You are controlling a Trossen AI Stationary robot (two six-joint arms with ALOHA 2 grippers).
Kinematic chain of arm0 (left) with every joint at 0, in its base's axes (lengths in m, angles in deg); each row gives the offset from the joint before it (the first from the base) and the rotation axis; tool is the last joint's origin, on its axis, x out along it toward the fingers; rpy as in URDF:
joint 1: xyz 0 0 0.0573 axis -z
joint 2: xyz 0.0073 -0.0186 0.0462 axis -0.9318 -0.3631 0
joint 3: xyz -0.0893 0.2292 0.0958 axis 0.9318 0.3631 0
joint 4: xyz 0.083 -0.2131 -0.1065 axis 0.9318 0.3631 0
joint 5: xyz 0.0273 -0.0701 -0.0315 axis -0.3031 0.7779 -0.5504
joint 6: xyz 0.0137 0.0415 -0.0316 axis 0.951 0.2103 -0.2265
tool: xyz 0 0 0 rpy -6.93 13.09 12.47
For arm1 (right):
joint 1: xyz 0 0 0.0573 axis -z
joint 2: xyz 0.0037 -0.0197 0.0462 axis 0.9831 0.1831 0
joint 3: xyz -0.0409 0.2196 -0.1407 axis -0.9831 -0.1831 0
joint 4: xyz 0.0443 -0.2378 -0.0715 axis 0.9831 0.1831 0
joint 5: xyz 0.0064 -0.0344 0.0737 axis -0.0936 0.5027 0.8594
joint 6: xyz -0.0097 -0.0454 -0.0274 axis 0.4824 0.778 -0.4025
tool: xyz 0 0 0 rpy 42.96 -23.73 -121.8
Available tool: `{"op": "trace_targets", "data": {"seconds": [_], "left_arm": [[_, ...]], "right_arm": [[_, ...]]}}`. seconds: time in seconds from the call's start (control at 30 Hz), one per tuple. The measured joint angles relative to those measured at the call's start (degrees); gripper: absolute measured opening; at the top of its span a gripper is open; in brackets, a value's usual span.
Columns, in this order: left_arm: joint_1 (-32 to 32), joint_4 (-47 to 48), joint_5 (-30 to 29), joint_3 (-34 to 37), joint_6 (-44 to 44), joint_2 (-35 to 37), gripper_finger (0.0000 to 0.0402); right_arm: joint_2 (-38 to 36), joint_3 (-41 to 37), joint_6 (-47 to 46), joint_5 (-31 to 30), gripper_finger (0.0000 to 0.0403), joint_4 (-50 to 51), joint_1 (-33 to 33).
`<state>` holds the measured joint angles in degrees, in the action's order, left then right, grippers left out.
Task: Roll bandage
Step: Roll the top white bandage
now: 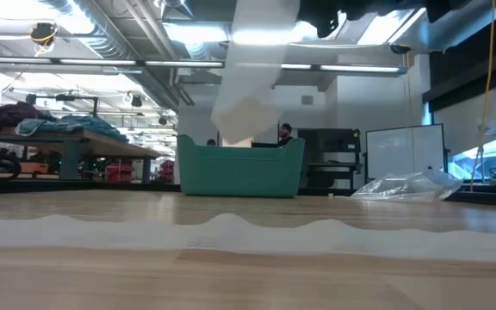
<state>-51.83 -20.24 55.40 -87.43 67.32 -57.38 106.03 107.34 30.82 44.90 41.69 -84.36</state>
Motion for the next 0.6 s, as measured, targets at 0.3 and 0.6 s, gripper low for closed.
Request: {"op": "trace_targets", "data": {"seconds": [0.3,0.6], "left_arm": [[1.8,1.1,-3.6,0.0,2.0,1.3,0.0054],[2.6,-5.4,-7.5,0.0,9.2,2.2,0.0054]], "right_arm": [[-4.6,0.0,-0.7,-4.2,0.0276,11.3,0.0],[-2.3,0.1,-2.1,-4.3,0.0275,10.1,0.0]]}}
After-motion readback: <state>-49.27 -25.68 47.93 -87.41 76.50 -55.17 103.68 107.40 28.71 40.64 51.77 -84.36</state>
